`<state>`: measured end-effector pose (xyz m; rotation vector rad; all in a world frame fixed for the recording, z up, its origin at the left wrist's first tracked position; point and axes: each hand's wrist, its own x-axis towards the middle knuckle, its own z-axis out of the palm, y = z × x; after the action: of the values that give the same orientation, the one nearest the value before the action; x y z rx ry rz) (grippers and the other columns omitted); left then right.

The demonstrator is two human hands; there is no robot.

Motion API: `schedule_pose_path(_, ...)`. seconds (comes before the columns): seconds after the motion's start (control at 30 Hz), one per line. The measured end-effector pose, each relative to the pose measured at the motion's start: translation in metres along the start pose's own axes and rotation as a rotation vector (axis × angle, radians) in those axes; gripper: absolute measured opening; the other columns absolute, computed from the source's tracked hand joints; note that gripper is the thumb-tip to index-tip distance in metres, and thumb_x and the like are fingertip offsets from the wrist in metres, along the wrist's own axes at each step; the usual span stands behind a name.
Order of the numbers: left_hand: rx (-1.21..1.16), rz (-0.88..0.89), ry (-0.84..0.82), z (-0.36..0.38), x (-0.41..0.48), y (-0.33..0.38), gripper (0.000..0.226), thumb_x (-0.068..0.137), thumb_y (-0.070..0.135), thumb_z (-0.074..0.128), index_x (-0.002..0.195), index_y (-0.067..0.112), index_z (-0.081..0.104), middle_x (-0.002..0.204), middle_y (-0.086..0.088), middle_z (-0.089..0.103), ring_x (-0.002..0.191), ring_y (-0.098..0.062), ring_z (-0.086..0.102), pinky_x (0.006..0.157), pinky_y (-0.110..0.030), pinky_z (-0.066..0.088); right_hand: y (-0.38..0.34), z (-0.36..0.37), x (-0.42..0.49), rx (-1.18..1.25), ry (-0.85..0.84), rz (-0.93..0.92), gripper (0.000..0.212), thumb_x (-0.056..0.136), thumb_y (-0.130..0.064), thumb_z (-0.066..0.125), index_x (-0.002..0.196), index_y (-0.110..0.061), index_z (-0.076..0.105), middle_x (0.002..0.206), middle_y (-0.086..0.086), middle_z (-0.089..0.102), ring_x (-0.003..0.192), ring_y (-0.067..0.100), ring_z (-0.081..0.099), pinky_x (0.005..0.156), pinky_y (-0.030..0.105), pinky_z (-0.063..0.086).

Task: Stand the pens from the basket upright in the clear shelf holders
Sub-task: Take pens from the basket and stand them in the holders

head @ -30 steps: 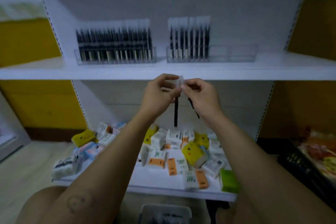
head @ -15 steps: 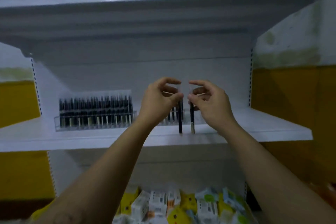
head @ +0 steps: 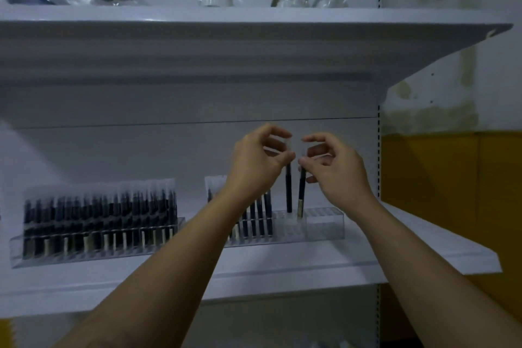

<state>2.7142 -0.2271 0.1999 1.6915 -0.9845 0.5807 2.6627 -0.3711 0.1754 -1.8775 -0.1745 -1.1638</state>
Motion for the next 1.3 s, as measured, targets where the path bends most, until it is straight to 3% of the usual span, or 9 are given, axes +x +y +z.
schedule_pose_path(0.2, 0.056, 0.006, 0.005, 0.011, 0.026, -0.031, 0.023, 0.083, 0.018, 0.074, 0.099, 0.029, 0.061, 0.086, 0.014, 0.062, 0.076, 0.0, 0.063, 0.06, -0.01, 0.049, 0.026, 0.014, 0.028, -0.004, 0.022, 0.028, 0.027, 0.087, -0.01, 0.069, 0.106, -0.026, 0.06, 0.092, -0.002, 0.06, 0.082, 0.021, 0.067, 0.068, 0.039, 0.061)
schedule_pose_path(0.57, 0.259, -0.024, -0.023, 0.025, 0.052, -0.083, 0.018, 0.083, 0.021, 0.075, 0.095, 0.015, 0.063, 0.084, 0.003, 0.069, 0.078, -0.009, 0.065, 0.069, -0.021, 0.054, 0.088, 0.046, 0.053, 0.03, 0.044, 0.099, 0.027, 0.086, -0.01, 0.069, 0.107, -0.026, 0.059, 0.085, -0.005, 0.057, 0.076, 0.024, 0.068, 0.067, 0.046, 0.059)
schedule_pose_path(0.8, 0.238, -0.056, -0.048, 0.021, 0.058, -0.085, 0.017, 0.083, 0.022, 0.074, 0.095, 0.022, 0.063, 0.081, 0.012, 0.065, 0.076, 0.0, 0.063, 0.061, -0.008, 0.047, 0.099, 0.047, 0.058, 0.097, 0.066, 0.121, 0.028, 0.087, -0.008, 0.068, 0.107, -0.025, 0.059, 0.087, -0.004, 0.057, 0.084, 0.027, 0.068, 0.061, 0.03, 0.057)
schedule_pose_path(1.0, 0.267, -0.063, -0.055, 0.025, 0.058, -0.086, 0.015, 0.084, 0.022, 0.073, 0.095, 0.022, 0.063, 0.086, 0.007, 0.068, 0.079, -0.004, 0.064, 0.065, -0.013, 0.051, 0.099, 0.051, 0.058, 0.111, 0.045, 0.134, 0.028, 0.088, -0.01, 0.068, 0.107, -0.028, 0.058, 0.091, -0.003, 0.058, 0.084, 0.026, 0.068, 0.063, 0.033, 0.059)
schedule_pose_path(1.13, 0.311, -0.128, -0.119, 0.029, 0.055, -0.09, 0.012, 0.087, 0.023, 0.07, 0.096, 0.022, 0.062, 0.089, 0.003, 0.07, 0.075, -0.007, 0.065, 0.051, -0.007, 0.043, 0.096, 0.051, 0.058, 0.029, 0.001, 0.104, 0.029, 0.087, -0.012, 0.069, 0.109, -0.027, 0.06, 0.09, -0.004, 0.06, 0.08, 0.021, 0.067, 0.07, 0.039, 0.06)
schedule_pose_path(1.3, 0.41, -0.144, -0.158, 0.032, 0.053, -0.091, 0.006, 0.089, 0.027, 0.066, 0.091, 0.022, 0.063, 0.091, 0.004, 0.068, 0.084, -0.013, 0.064, 0.074, -0.03, 0.054, 0.1, 0.056, 0.052, -0.033, -0.061, 0.113, 0.027, 0.087, -0.015, 0.07, 0.107, -0.03, 0.06, 0.091, -0.004, 0.061, 0.079, 0.019, 0.067, 0.072, 0.038, 0.059)
